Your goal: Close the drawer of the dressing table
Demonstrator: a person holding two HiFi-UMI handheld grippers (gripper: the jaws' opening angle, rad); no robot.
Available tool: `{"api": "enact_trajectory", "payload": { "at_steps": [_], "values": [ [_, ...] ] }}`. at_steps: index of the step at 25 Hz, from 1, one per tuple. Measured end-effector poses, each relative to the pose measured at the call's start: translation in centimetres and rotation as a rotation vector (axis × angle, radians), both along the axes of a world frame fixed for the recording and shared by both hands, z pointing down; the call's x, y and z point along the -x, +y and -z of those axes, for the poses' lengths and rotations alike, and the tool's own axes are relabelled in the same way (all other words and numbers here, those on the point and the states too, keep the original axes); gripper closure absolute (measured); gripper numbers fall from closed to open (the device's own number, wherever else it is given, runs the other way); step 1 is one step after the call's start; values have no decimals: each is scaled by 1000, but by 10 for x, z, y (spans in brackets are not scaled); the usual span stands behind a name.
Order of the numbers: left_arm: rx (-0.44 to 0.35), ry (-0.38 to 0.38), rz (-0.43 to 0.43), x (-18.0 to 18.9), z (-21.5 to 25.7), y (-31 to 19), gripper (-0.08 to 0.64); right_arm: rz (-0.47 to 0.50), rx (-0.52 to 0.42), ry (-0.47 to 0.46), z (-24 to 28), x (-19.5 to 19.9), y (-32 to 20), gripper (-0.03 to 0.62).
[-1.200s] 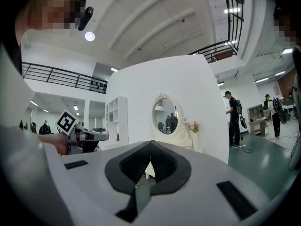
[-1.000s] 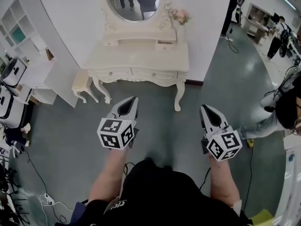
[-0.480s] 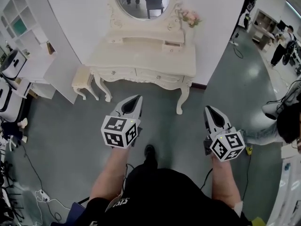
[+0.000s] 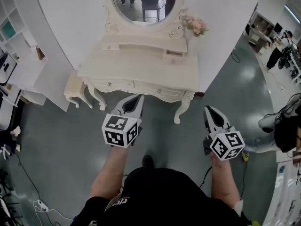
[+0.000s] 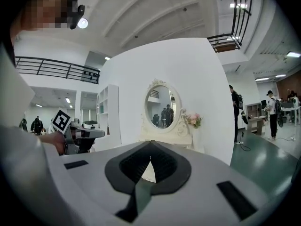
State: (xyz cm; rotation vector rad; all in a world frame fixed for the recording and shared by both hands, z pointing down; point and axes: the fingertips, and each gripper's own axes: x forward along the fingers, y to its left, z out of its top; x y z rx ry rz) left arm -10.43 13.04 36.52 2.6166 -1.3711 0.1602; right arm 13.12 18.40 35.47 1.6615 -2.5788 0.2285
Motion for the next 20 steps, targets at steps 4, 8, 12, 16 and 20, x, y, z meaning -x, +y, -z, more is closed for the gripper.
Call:
{"api": "enact_trajectory", "payload": {
  "at_steps": [4, 8, 12, 16, 20],
  "values": [
    [16, -5, -24, 9, -5, -31, 552, -12, 30, -11, -9, 13, -34, 597],
    [34, -7, -35, 20, -12, -56, 552, 1, 50, -16, -17, 31, -61, 597],
    [54, -8, -44, 24, -20, -76, 552, 9, 81, -23, -28, 41, -81, 597],
    [75, -12, -60, 20, -28, -94, 552, 10, 101, -32, -35, 41, -100, 597],
    [80, -13, -55, 13, -30, -120, 552, 17, 111, -52, -42, 36, -129, 597]
  ]
}}
